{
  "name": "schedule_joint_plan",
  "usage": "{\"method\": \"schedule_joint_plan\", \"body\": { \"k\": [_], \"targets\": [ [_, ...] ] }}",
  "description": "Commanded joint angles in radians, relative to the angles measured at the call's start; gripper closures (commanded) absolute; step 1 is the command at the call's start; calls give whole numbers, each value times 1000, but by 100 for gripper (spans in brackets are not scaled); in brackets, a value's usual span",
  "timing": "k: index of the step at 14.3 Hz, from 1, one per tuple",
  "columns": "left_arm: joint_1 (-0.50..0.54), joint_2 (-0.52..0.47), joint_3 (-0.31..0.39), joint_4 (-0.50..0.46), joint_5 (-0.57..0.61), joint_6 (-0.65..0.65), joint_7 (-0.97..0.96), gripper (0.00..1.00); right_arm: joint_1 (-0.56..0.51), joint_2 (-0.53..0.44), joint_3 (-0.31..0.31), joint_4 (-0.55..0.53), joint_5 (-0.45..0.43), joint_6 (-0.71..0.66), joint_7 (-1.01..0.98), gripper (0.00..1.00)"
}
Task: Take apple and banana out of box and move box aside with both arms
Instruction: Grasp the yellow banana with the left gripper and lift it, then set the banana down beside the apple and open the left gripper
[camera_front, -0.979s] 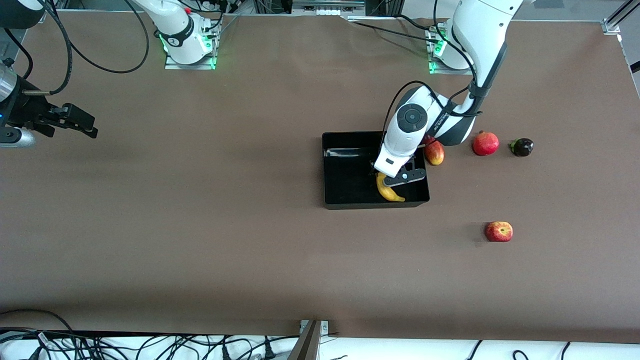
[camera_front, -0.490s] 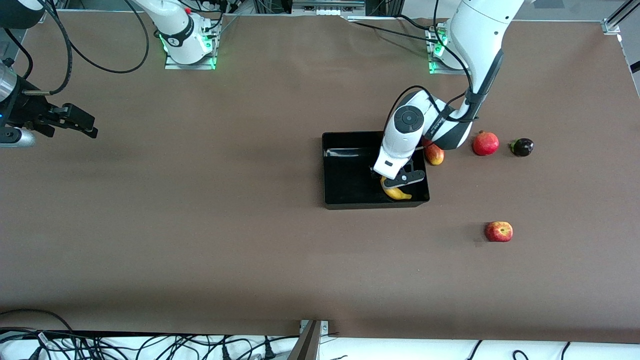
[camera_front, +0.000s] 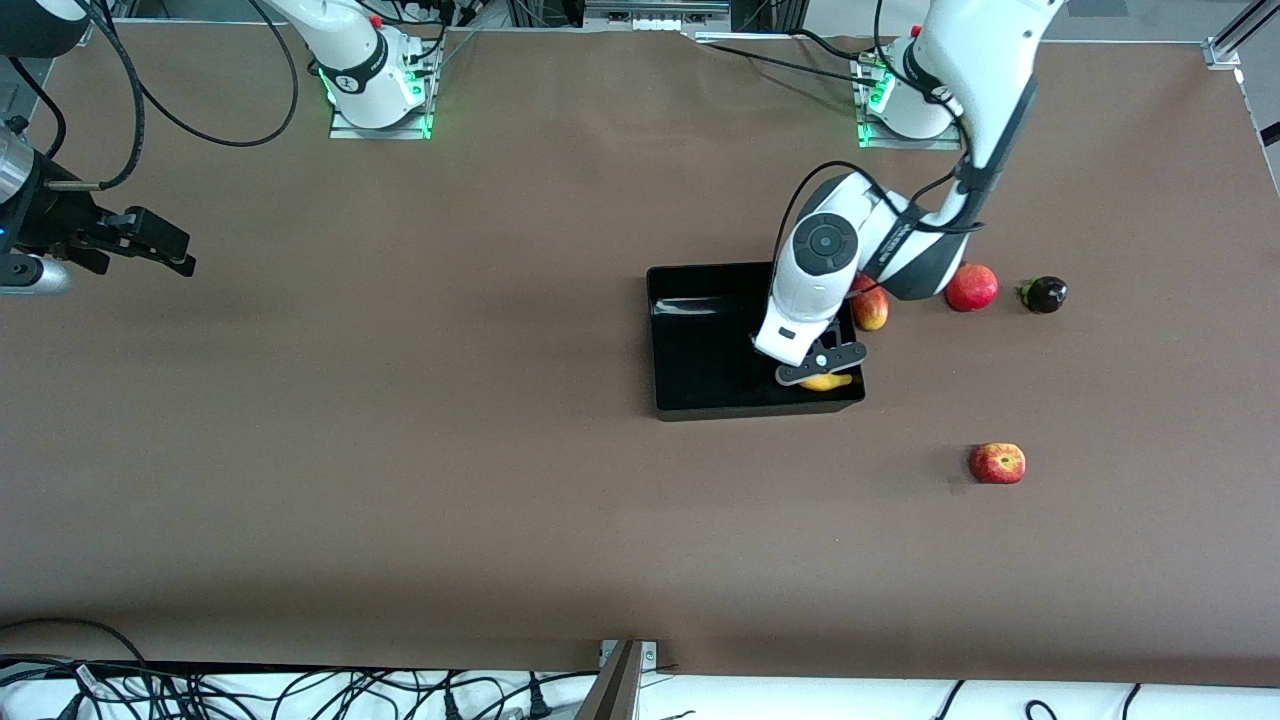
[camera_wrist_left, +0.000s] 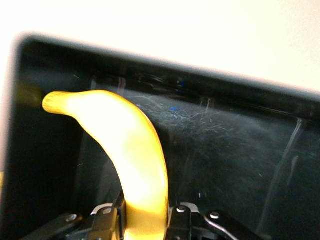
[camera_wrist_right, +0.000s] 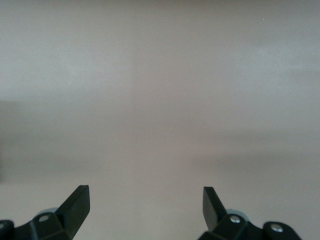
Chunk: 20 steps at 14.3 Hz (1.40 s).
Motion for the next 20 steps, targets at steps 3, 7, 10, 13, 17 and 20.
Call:
{"method": "schedule_joint_plan", "body": {
  "k": [3,7,10,13,17,20],
  "targets": [
    [133,-66,-32,206,-121,-354,263,100,-2,2,3,11,-7,-3,0,0],
    [335,-54,-32,351,-115,-540,642,100,-3,2,3,11,-7,-3,0,0],
    [524,7,-24,386,-22,-468,1003,100,-3,2,3,11,-7,-3,0,0],
    [633,138,4,411,-5,-240,1209,100,-3,2,3,11,-7,-3,0,0],
    [660,254,33,411,-5,-24,1302,100,-3,2,3,11,-7,-3,0,0],
    [660,313,36,411,2,73,1315,100,-3,2,3,11,-7,-3,0,0]
  ]
}}
